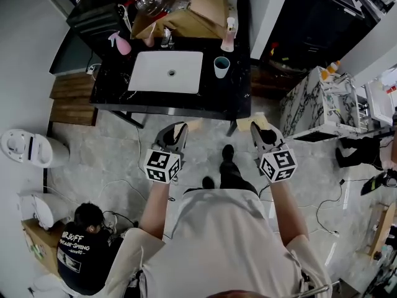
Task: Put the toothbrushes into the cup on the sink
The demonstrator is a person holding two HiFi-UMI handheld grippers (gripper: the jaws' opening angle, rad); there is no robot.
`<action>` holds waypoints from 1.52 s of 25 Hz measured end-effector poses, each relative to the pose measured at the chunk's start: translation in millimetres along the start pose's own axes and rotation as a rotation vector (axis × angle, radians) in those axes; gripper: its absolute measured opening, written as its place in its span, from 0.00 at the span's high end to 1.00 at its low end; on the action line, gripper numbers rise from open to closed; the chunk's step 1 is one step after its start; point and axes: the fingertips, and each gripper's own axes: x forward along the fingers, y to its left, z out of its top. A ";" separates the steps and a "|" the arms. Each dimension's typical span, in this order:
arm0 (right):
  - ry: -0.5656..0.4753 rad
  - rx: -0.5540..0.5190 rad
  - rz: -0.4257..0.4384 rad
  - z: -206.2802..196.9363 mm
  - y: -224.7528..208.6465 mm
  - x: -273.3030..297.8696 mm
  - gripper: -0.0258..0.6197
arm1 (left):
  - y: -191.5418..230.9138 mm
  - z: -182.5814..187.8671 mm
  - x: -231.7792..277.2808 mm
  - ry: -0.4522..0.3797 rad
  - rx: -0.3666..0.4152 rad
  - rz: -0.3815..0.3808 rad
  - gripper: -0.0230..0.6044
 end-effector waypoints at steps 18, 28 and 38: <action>0.040 -0.006 0.053 12.4 -70.4 106.1 0.85 | 55.3 12.2 100.1 0.055 -0.057 0.050 0.91; 0.074 -0.004 0.104 20.9 -110.9 152.5 0.85 | 74.7 28.0 150.6 0.077 -0.073 0.087 0.91; 0.077 -0.009 0.184 30.8 -151.0 200.6 0.85 | 91.0 42.6 191.8 0.089 -0.078 0.164 0.91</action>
